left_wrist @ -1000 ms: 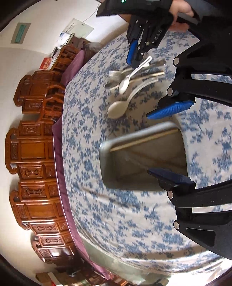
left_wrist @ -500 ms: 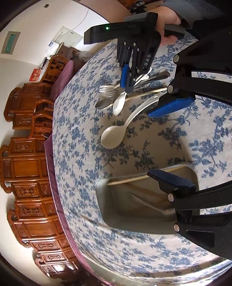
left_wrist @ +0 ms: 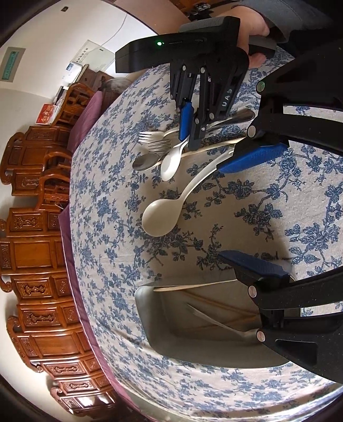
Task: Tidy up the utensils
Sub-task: 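Grasp a white plastic spoon with the right tool while the left tool grasps a large white spoon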
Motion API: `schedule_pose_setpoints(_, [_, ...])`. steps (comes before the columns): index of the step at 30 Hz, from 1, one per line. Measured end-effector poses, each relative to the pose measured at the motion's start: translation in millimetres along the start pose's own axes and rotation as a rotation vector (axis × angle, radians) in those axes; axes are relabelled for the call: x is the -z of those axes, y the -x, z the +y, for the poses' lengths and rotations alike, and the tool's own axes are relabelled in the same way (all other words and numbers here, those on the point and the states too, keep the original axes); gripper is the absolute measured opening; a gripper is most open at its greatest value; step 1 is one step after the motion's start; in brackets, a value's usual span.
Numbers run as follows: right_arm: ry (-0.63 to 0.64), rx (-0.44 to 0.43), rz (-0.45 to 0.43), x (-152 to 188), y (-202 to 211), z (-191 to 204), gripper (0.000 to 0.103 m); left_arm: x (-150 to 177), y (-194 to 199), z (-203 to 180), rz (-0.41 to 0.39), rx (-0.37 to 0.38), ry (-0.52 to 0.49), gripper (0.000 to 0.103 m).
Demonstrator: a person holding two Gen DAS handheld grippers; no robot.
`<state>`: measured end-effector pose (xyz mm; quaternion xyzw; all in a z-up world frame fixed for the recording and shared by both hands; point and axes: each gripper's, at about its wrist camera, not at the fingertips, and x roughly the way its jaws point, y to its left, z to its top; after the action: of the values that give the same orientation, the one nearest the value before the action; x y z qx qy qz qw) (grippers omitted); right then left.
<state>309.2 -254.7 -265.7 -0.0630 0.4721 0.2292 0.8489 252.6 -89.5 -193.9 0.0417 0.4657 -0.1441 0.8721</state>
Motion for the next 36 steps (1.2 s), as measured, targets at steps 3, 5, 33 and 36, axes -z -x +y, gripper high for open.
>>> schedule_pose_setpoints(3, [0.035,0.017,0.004,0,-2,7,0.015,0,-2,-2,0.008,-0.009,-0.001,0.058])
schedule_pose_setpoints(5, [0.043,0.028,0.006,-2,-2,8,0.010,-1,-3,-2,0.012,-0.013,0.000,0.058])
schedule_pose_setpoints(33, [-0.031,0.044,-0.099,-5,31,-25,0.008,-41,-90,-37,0.113,-0.108,0.021,0.058])
schedule_pose_setpoints(36, [-0.033,0.041,-0.104,-5,33,-25,0.008,-40,-93,-36,0.119,-0.117,0.025,0.058])
